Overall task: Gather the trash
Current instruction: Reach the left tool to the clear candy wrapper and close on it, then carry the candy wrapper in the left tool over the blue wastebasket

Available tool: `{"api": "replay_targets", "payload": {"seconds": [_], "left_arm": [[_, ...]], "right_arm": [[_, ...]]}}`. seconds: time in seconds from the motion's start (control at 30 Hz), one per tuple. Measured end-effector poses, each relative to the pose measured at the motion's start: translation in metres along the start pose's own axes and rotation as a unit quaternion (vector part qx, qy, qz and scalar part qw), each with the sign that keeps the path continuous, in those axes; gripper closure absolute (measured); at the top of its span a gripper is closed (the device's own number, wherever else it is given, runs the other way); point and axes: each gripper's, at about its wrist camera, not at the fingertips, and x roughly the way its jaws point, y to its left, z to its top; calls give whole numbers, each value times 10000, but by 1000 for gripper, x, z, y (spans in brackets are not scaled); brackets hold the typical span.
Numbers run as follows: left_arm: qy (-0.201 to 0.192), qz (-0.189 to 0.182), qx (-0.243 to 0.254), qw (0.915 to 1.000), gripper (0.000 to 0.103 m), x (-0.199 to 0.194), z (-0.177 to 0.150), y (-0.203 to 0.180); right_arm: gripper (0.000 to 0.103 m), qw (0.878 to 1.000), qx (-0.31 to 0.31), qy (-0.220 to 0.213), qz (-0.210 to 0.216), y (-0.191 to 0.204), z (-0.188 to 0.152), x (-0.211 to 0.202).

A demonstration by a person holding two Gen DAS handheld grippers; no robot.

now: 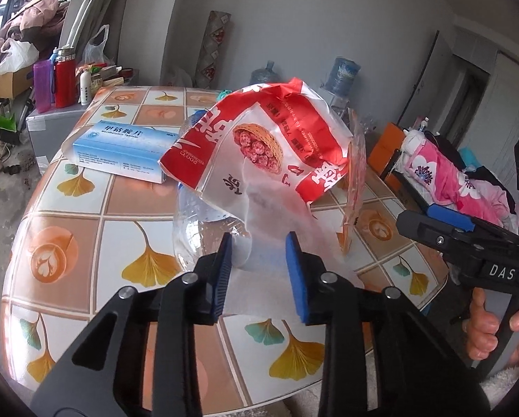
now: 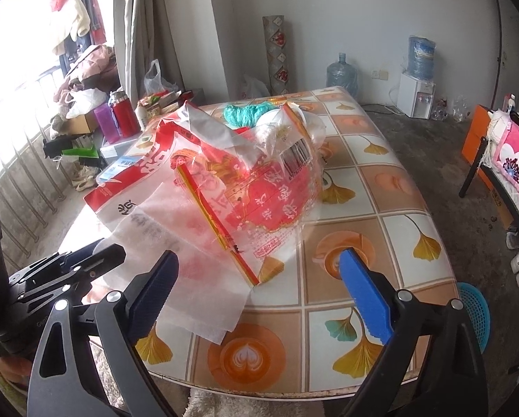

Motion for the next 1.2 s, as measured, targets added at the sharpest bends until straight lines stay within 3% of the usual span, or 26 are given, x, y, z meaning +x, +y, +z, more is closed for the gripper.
{"api": "replay_targets", "payload": {"seconds": [0.23,0.47,0.7,0.77,0.83,1.03,1.2], "left_arm": [[-35,-127,146,9998,100,-6,-5,-5],[-195,-414,265,9986,102,-14,-9,-12],[-266,-570,250,9977,103,-15,-9,-13],[-261,-589,238,9976,103,-14,-10,-13],[-264,-597,240,9976,103,-14,-10,-13],[-336,-583,318,9972,103,-18,-9,-18],[-504,-567,491,9959,103,-31,-5,-33]], "right_arm": [[15,9999,56,-120,-59,-4,8,-1],[19,9995,-231,-205,-94,12,27,16],[19,9979,-547,67,-331,26,31,54],[29,9967,-637,149,-476,27,31,64],[46,9966,-594,179,-543,26,30,66],[86,9979,-228,114,-591,5,27,52],[97,9981,85,-89,-608,-19,23,30]]}}
